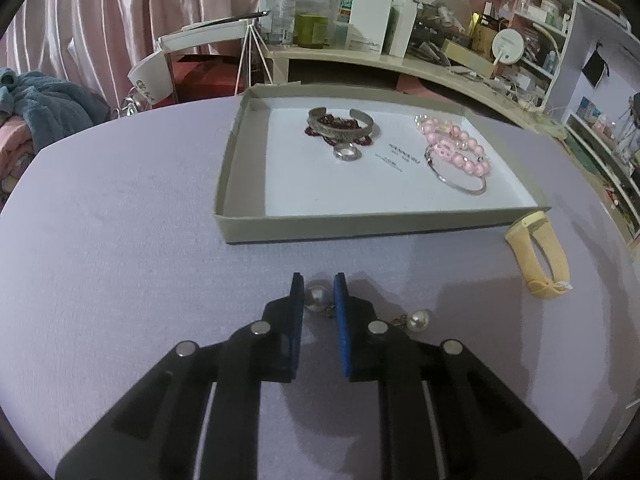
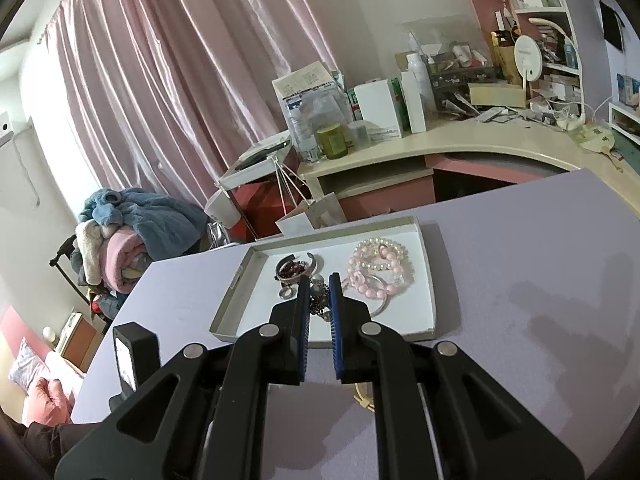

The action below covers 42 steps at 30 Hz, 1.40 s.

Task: Organize jewelry
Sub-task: 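Carry both earrings into the white tray and open both tools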

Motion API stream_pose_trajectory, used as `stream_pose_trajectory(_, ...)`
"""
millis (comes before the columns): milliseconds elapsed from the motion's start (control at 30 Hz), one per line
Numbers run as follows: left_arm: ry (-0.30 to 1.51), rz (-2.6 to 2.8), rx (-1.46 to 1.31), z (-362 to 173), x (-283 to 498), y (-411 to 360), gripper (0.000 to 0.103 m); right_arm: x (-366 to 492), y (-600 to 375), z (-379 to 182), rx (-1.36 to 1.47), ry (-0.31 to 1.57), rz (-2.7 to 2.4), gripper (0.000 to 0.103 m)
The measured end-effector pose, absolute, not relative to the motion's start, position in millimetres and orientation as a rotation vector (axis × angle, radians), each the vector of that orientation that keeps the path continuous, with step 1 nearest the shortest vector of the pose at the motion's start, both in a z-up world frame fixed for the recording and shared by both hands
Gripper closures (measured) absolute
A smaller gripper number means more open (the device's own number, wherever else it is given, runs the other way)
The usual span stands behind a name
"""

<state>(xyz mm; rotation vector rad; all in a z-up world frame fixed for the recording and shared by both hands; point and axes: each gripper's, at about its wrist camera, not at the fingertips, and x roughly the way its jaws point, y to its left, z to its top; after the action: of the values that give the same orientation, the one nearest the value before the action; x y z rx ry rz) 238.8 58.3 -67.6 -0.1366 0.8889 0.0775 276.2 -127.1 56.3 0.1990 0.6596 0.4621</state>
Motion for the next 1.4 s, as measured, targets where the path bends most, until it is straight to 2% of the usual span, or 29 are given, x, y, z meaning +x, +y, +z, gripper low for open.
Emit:
stream_pose_trajectory(300, 0.757, 0.054, -0.168, 0.3, 229.3, 78.3, 0.088, 284.2, -124.7, 72.8, 0.199, 0.602, 0.476, 0.093)
stream_pose_trajectory(567, 0.65, 0.014, -0.195, 62.6, 250.6, 83.8, 0.088, 295.5, -119.2, 88.6, 0.188, 0.545, 0.499, 0.093)
stream_pose_trajectory(733, 0.608, -0.01, -0.183, 84.0, 265.7, 78.9, 0.088, 307.7, -113.3, 92.6, 0.174, 0.531, 0.505, 0.093)
stream_pose_trajectory(1400, 0.622, -0.043, -0.178, 75.2, 304.5, 74.3, 0.088, 356.4, -68.1, 34.4, 0.071, 0.694, 0.512, 0.093)
